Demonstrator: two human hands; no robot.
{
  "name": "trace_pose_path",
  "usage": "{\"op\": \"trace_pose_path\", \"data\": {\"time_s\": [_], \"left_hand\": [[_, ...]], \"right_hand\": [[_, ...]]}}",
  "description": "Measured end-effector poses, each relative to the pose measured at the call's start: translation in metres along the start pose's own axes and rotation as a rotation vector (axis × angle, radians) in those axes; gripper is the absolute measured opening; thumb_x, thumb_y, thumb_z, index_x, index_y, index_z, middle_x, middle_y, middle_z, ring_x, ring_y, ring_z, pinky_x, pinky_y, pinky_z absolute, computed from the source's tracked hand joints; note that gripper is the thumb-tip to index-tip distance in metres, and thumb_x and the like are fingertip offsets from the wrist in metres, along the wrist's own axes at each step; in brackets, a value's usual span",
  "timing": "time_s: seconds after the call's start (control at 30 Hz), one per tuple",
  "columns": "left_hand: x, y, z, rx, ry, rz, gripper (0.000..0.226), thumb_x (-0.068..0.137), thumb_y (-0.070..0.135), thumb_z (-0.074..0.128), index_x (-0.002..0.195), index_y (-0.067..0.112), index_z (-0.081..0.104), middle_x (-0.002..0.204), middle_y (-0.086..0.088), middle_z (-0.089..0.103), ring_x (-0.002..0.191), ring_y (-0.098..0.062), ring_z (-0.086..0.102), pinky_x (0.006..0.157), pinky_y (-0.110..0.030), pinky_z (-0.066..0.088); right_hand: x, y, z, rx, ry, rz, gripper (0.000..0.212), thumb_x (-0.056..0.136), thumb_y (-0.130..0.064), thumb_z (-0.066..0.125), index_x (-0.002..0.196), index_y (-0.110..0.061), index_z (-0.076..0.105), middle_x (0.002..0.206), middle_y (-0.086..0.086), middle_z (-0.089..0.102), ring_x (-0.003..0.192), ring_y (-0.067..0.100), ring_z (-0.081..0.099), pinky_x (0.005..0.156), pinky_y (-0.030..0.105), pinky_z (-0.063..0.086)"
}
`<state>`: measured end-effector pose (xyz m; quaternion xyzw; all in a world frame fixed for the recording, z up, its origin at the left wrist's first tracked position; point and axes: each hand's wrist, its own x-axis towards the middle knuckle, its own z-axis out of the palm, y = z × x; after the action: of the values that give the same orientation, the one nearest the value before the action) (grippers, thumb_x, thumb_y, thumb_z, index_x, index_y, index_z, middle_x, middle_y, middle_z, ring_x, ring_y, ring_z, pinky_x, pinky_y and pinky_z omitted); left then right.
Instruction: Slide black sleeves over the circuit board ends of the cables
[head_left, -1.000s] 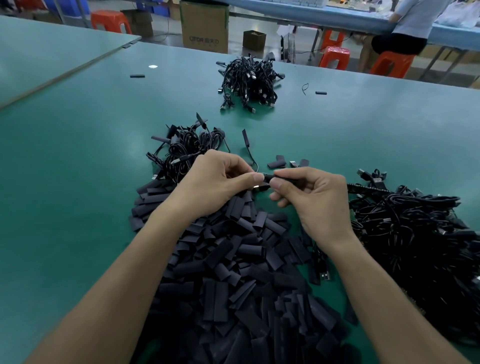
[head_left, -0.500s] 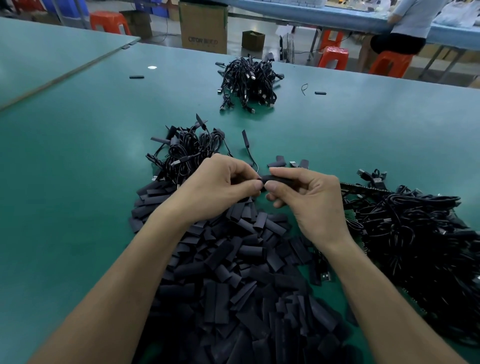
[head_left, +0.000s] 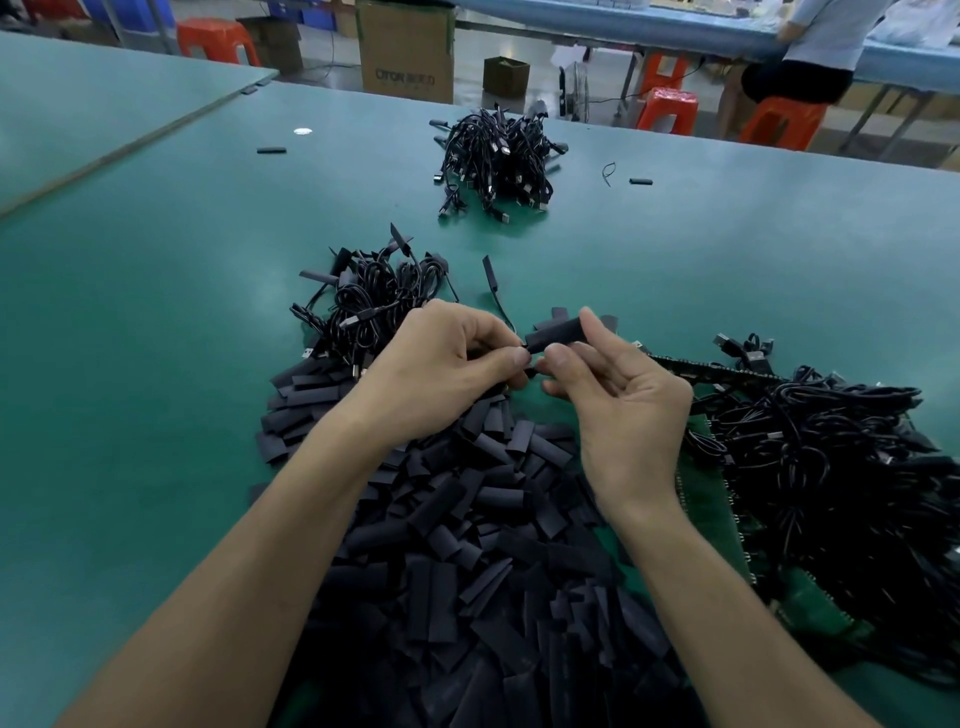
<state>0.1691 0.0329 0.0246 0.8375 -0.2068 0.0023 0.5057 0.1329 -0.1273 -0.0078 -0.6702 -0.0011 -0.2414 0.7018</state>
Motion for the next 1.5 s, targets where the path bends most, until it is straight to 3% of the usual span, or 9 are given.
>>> {"op": "trace_pose_path", "data": {"time_s": [0.33, 0.5, 0.63, 0.77, 0.9, 0.97, 1.13, 1.3, 1.5], "left_hand": [[-0.001, 0.003, -0.003, -0.061, -0.035, -0.006, 0.006, 0.091, 0.024, 0.074, 0.091, 0.018, 0.076, 0.077, 0.009, 0.074, 0.069, 0.002, 0.064, 0.067, -0.016, 0.048], [-0.002, -0.004, -0.01, 0.034, -0.147, -0.092, 0.044, 0.073, 0.034, 0.089, 0.111, 0.031, 0.069, 0.098, 0.012, 0.073, 0.093, -0.003, 0.069, 0.088, -0.032, 0.058], [0.0, -0.005, -0.013, 0.074, 0.056, -0.081, 0.037, 0.074, 0.025, 0.089, 0.101, 0.035, 0.067, 0.081, 0.013, 0.073, 0.074, -0.002, 0.071, 0.067, -0.019, 0.056], [0.001, -0.004, -0.026, 0.046, 0.378, -0.055, 0.045, 0.071, 0.03, 0.09, 0.098, 0.04, 0.055, 0.074, 0.009, 0.072, 0.066, -0.001, 0.07, 0.06, -0.018, 0.056], [0.001, -0.01, -0.041, 0.011, 0.718, -0.125, 0.04, 0.072, 0.041, 0.088, 0.089, 0.038, 0.051, 0.077, 0.006, 0.073, 0.066, -0.005, 0.071, 0.064, -0.031, 0.059], [0.002, -0.015, -0.045, 0.016, 0.764, -0.17, 0.038, 0.073, 0.043, 0.087, 0.087, 0.036, 0.053, 0.077, 0.007, 0.072, 0.065, -0.007, 0.07, 0.067, -0.032, 0.059], [0.011, -0.025, -0.04, 0.127, 0.771, -0.161, 0.027, 0.08, 0.032, 0.084, 0.091, 0.028, 0.059, 0.078, 0.017, 0.067, 0.071, 0.001, 0.067, 0.074, -0.022, 0.055], [0.026, -0.032, -0.038, 0.289, 0.699, -0.139, 0.017, 0.086, 0.023, 0.079, 0.089, 0.027, 0.063, 0.074, 0.019, 0.061, 0.068, 0.007, 0.059, 0.069, -0.006, 0.045], [0.024, -0.028, -0.022, 0.492, 0.611, -0.086, 0.009, 0.09, 0.029, 0.074, 0.095, 0.022, 0.071, 0.088, 0.006, 0.069, 0.088, -0.018, 0.064, 0.076, -0.035, 0.053]], "right_hand": [[0.006, -0.014, 0.0, -0.003, -0.023, -0.007, 0.019, 0.094, -0.008, 0.067, 0.1, -0.026, 0.066, 0.075, -0.001, 0.075, 0.07, 0.019, 0.075, 0.062, 0.027, 0.059], [0.014, -0.03, -0.002, -0.034, -0.009, -0.025, 0.012, 0.095, -0.011, 0.065, 0.096, -0.023, 0.061, 0.071, 0.0, 0.074, 0.064, 0.021, 0.074, 0.062, 0.033, 0.061], [0.024, -0.042, -0.011, -0.251, -0.068, -0.047, 0.014, 0.095, -0.014, 0.066, 0.102, -0.026, 0.066, 0.072, -0.003, 0.074, 0.068, 0.013, 0.074, 0.066, 0.034, 0.062], [0.033, -0.059, -0.026, -0.713, -0.182, -0.22, 0.029, 0.091, -0.026, 0.071, 0.12, -0.026, 0.07, 0.082, -0.024, 0.069, 0.073, -0.012, 0.061, 0.075, 0.005, 0.045], [0.042, -0.08, -0.038, -1.228, -0.472, -0.044, 0.048, 0.077, -0.038, 0.081, 0.123, -0.038, 0.066, 0.122, -0.002, 0.067, 0.115, 0.018, 0.058, 0.102, 0.038, 0.044], [0.042, -0.083, -0.04, -1.382, -0.519, 0.107, 0.057, 0.078, -0.023, 0.078, 0.129, -0.042, 0.059, 0.125, 0.001, 0.064, 0.119, 0.025, 0.055, 0.102, 0.041, 0.045], [0.044, -0.079, -0.041, -1.314, -0.466, 0.205, 0.058, 0.083, 0.008, 0.052, 0.119, -0.035, 0.064, 0.119, 0.009, 0.06, 0.104, 0.029, 0.061, 0.092, 0.045, 0.053], [0.051, -0.075, -0.033, -1.179, -0.65, 0.196, 0.038, 0.083, 0.006, 0.067, 0.097, -0.029, 0.068, 0.095, 0.001, 0.066, 0.084, 0.015, 0.066, 0.076, 0.032, 0.058], [0.054, -0.064, -0.024, -1.074, -0.768, 0.154, 0.024, 0.081, -0.009, 0.081, 0.083, -0.024, 0.063, 0.078, -0.003, 0.062, 0.075, 0.009, 0.06, 0.062, 0.016, 0.044]]}}
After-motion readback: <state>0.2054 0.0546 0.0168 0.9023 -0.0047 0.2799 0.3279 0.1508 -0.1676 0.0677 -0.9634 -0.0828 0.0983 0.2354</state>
